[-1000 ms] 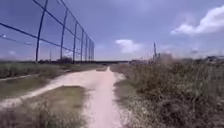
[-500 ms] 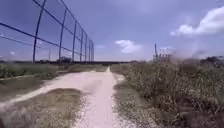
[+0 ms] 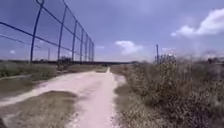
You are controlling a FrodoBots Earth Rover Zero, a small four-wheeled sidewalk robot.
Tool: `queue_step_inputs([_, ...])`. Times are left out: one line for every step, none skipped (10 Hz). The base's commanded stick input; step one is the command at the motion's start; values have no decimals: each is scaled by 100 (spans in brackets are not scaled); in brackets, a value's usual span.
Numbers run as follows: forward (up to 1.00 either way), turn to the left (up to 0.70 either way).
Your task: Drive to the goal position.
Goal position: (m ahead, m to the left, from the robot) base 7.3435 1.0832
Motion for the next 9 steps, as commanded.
queue_step_inputs([50, 0])
queue_step_inputs([50, 0])
queue_step_inputs([50, 0])
queue_step_inputs([50, 0])
queue_step_inputs([50, 11])
queue_step_inputs([50, 21])
queue_step_inputs([50, 7])
queue_step_inputs([50, 0])
queue_step_inputs([55, 0])
